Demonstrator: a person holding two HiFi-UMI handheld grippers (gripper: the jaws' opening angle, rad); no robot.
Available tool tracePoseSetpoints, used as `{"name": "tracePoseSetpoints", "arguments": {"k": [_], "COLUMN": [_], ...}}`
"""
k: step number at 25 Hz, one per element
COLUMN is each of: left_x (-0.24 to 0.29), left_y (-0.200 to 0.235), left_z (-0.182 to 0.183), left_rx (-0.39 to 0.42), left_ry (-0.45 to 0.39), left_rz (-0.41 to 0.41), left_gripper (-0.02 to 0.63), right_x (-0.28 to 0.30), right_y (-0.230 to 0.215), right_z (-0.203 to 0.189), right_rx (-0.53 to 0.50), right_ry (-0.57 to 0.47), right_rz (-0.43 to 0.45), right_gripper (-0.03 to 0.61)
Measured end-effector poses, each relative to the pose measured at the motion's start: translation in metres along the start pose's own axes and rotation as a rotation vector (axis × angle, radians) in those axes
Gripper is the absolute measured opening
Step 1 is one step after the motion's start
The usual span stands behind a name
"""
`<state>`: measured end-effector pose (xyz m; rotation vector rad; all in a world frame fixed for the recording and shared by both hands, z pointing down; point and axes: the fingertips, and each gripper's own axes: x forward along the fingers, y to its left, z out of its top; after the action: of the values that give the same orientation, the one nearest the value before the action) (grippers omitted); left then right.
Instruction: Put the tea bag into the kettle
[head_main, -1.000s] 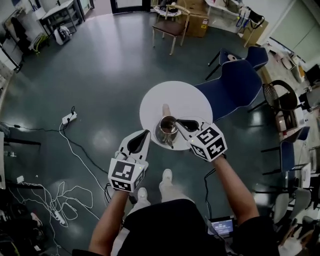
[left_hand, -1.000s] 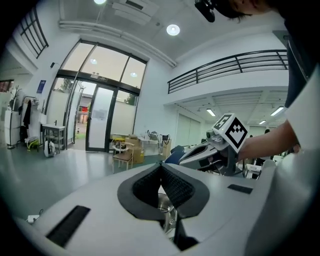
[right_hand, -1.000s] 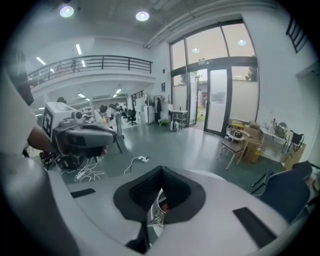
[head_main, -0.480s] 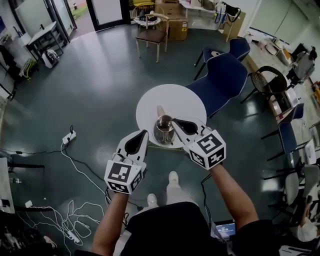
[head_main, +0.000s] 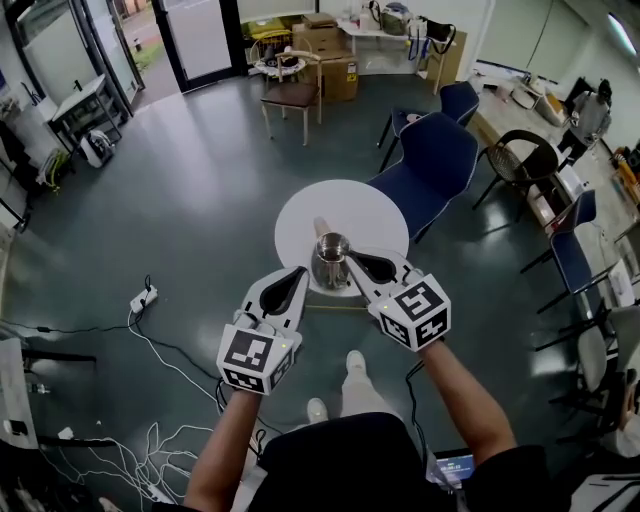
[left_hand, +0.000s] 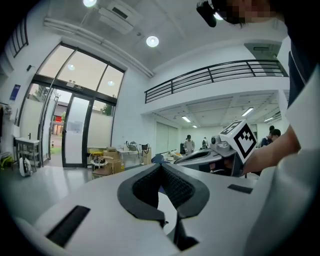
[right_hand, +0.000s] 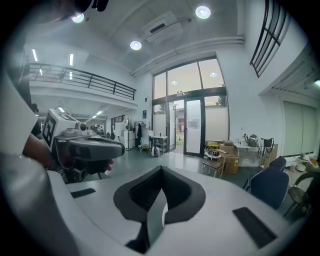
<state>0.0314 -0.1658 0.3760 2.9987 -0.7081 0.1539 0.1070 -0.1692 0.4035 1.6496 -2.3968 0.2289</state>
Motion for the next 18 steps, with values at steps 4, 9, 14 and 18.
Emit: {"name": "tracePoseSetpoints", "arguments": {"k": [4,9,14,18], "left_x": [-0.023,-0.048,-0.068,-0.082], "left_y": [-0.01,-0.018,-0.024,-0.027], "left_z": [0.007,0.009,0.008,0.004], "left_rx": [0.003,0.023,0.026,0.015], "left_ry": [-0.019,-0.029,-0.035,-0.034], "left_rz": [-0.026,-0.039,-0.057,-0.066], "left_gripper": [0.015,0.015,0.015,0.015], "right_x": [-0.017,-0.033,-0.044,-0.051], "right_y": [0.021,0.047,0.068,0.081], "right_z": [0.014,0.021,0.018,0.016], "right_rx": [0.01,0.017,0.042,0.047], "right_ry": [-0.053,-0.093,-0.106,-0.105], "right_rz": [-0.022,-0.044,-0.046,-0.054], "right_gripper": [0.017,0.017,0.017,0.017]}}
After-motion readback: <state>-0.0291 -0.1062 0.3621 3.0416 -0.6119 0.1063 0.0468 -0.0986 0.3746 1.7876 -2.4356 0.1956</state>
